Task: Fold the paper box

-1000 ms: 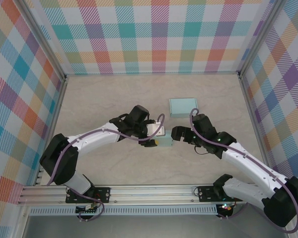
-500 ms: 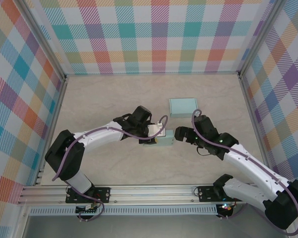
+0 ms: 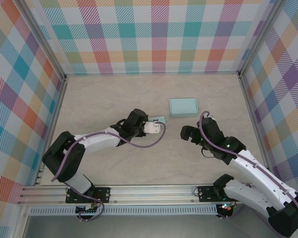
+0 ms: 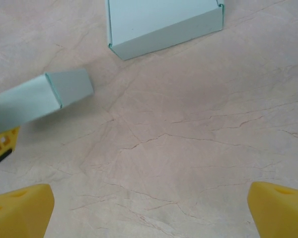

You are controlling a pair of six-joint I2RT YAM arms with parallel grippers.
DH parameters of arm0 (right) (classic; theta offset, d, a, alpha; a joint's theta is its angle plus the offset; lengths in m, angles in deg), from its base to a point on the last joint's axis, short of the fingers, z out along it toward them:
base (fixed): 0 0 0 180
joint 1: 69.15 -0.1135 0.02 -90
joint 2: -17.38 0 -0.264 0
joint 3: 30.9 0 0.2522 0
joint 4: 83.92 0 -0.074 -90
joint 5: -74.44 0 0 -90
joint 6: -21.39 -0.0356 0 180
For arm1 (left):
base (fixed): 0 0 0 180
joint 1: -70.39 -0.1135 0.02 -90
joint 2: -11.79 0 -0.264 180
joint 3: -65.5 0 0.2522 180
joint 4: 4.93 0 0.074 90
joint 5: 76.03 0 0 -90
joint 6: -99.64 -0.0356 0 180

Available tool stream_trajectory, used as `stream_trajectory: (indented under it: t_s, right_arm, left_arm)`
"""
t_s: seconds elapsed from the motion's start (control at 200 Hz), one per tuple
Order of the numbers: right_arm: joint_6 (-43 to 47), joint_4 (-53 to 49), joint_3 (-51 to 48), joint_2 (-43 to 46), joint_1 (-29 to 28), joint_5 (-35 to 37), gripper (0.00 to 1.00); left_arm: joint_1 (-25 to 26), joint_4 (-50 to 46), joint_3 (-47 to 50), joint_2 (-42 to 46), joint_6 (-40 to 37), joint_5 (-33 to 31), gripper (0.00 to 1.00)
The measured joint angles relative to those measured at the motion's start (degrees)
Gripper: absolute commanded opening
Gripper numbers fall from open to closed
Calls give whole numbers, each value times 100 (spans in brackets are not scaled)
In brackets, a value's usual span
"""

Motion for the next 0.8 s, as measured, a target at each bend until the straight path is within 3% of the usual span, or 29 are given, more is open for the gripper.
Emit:
stream_trajectory:
  t_s: [0.255,0.45,0.545,0.69,0.8]
  right_arm:
    - [-13,-186,0,140,0,17,100]
    - [-42,-249,0,306,0,61,100]
    - [-81,-273,0,310,0,79,100]
    - [-105,-271,0,299,0,98,100]
    - [-103,-271,0,238,0,98,100]
  left_arm:
    - [-376,1786,-81,-1038,-647,-297,41]
    - [-492,2341,-122,-1384,-1032,-232,48]
    - [-520,2284,-109,-1506,-1187,-208,57]
    - [-522,2144,94,-1556,-1224,-212,79]
    - [-525,2020,168,-1344,-1088,-297,87]
